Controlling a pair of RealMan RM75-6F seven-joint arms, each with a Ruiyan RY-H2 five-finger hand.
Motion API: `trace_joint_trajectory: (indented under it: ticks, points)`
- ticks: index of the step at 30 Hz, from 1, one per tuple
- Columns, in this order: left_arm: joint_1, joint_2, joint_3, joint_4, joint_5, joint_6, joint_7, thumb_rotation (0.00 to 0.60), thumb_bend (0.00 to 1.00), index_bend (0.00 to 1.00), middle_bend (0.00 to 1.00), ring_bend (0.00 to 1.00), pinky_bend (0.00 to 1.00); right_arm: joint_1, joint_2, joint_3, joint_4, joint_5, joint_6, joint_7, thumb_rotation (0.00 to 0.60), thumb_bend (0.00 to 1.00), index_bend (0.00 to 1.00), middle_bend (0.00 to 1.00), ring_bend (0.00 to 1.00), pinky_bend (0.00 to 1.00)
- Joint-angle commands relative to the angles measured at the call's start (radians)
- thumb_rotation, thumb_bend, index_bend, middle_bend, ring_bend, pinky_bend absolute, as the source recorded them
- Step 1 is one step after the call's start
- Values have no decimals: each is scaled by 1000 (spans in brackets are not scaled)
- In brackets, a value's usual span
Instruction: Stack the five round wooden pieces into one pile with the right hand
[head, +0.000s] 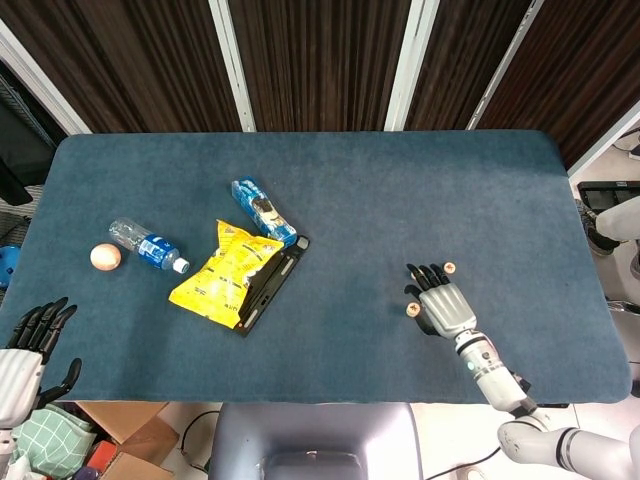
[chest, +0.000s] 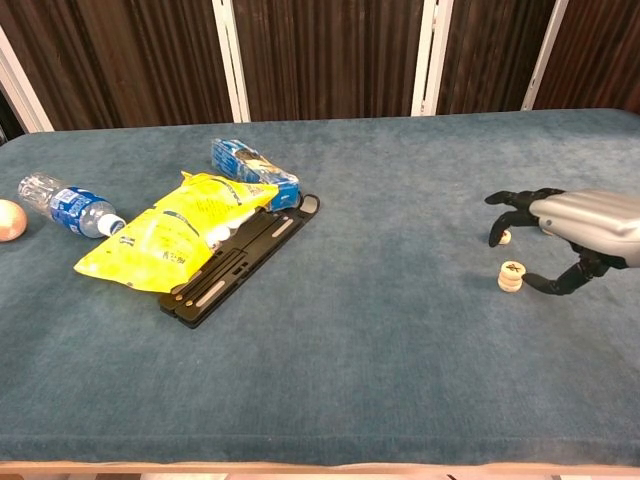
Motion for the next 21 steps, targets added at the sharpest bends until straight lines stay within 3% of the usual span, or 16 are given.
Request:
trace_joint_trajectory:
  ticks: [1, 6, 10, 21]
  points:
    - [1, 2, 1, -1, 1, 2, -3, 600, 485, 0, 0, 16, 92, -14, 20, 12, -4, 1, 29, 26, 600, 548, 389, 0, 0, 0]
    - [-1, 1, 1, 0, 1, -2, -2, 600, 484, 0, 0, 15, 92, -10, 35, 70, 36, 68, 17, 80, 600, 527, 392, 0, 0, 0]
    - [-6, -4, -3, 0, -6, -13, 9, 600, 484, 0, 0, 15, 92, 31, 2, 125, 109, 141, -37, 80, 600, 432, 416, 0, 0, 0]
    - [-9, -5, -8, -2, -25, -25, 19, 600, 483, 0, 0, 16, 92, 122, -99, 149, 249, 220, -151, 7, 600, 345, 488, 0, 0, 0]
